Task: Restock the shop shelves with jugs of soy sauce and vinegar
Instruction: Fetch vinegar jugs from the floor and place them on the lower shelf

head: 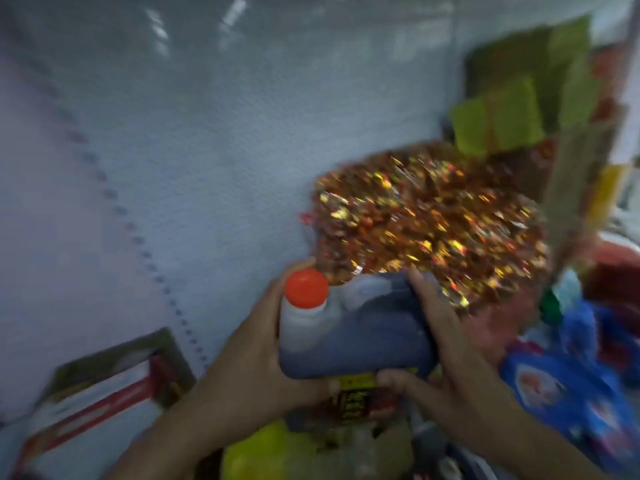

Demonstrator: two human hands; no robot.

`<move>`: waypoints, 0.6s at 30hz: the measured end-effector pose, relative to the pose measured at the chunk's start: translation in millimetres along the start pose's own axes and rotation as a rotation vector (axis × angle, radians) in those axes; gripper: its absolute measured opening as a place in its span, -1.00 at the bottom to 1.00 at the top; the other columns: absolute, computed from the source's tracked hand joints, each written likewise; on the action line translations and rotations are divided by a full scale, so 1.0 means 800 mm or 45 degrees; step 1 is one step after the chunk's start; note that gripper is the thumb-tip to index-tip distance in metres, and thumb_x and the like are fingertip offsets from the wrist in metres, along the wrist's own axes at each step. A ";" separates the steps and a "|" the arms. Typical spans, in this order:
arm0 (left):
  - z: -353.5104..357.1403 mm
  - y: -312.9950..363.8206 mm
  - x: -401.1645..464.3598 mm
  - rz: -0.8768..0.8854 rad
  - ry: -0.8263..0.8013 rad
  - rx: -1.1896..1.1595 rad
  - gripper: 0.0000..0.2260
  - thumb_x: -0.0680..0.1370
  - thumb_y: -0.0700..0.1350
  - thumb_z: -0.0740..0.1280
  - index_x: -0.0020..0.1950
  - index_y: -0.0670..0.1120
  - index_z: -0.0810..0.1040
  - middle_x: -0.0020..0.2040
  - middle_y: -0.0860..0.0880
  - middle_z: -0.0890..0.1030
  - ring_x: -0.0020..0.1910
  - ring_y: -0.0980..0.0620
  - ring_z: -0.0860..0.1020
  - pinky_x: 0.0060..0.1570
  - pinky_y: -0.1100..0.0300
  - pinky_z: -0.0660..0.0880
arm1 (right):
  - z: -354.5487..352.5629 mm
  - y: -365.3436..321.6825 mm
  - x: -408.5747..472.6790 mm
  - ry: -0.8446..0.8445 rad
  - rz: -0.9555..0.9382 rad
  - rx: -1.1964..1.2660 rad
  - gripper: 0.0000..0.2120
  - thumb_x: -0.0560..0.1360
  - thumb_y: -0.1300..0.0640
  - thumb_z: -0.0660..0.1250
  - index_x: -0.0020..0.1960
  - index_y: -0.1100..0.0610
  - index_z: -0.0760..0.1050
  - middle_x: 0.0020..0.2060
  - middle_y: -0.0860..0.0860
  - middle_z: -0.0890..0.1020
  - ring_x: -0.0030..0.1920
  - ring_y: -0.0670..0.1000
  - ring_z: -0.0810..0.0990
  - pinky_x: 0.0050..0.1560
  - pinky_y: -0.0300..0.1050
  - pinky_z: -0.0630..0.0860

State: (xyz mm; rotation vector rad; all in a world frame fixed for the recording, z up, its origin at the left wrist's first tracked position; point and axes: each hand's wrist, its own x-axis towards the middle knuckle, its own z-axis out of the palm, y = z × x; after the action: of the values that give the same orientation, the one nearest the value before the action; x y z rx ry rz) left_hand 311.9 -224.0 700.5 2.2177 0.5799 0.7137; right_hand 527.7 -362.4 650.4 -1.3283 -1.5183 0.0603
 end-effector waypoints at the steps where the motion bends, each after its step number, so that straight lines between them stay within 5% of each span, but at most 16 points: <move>1: -0.028 0.027 -0.031 -0.017 0.091 -0.015 0.05 0.24 -0.07 0.72 0.50 0.43 0.17 0.41 0.16 0.53 0.34 0.09 0.57 0.27 -0.01 0.54 | 0.000 -0.041 0.022 -0.083 -0.050 0.047 -0.12 0.49 -0.26 0.43 0.60 -0.42 -0.09 0.60 -0.38 0.05 0.60 -0.28 0.06 0.45 -0.50 0.08; 8: -0.170 0.167 -0.307 -0.165 0.750 0.179 0.28 0.29 -0.14 0.71 0.55 0.49 -0.19 0.33 0.39 0.54 0.30 0.28 0.56 0.26 0.15 0.55 | 0.097 -0.286 0.074 -0.631 -0.521 0.323 -0.08 0.44 -0.03 0.54 0.59 -0.35 0.06 0.53 -0.30 0.26 0.57 -0.21 0.21 0.49 -0.39 0.14; 11: -0.204 0.202 -0.432 -0.296 1.009 0.335 0.26 0.27 -0.08 0.71 0.51 0.56 -0.18 0.37 0.29 0.55 0.27 0.19 0.59 0.24 -0.05 0.58 | 0.178 -0.376 0.054 -0.793 -0.653 0.487 -0.10 0.43 -0.06 0.53 0.59 -0.33 0.07 0.57 -0.25 0.26 0.59 -0.13 0.24 0.53 -0.28 0.17; 14: -0.227 0.211 -0.561 -0.427 1.209 0.423 0.20 0.29 -0.03 0.70 0.50 0.57 -0.14 0.34 0.36 0.54 0.21 0.24 0.61 0.15 -0.01 0.62 | 0.268 -0.465 0.015 -0.980 -0.749 0.652 -0.09 0.43 -0.03 0.55 0.60 -0.31 0.08 0.57 -0.20 0.29 0.57 -0.15 0.28 0.50 -0.30 0.21; 18: -0.244 0.198 -0.718 -0.634 1.403 0.545 0.04 0.34 0.18 0.63 0.53 0.52 -0.07 0.42 0.41 0.43 0.36 0.29 0.49 0.25 0.01 0.56 | 0.395 -0.561 -0.055 -1.258 -0.854 0.792 -0.10 0.45 -0.01 0.57 0.56 -0.40 0.09 0.58 -0.27 0.25 0.58 -0.20 0.23 0.50 -0.32 0.22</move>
State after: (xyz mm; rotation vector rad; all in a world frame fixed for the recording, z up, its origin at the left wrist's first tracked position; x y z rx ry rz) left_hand -211.8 -565.5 752.6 1.7111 1.8745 1.6151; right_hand -9.8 -387.2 766.1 -0.1936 -2.4160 0.7788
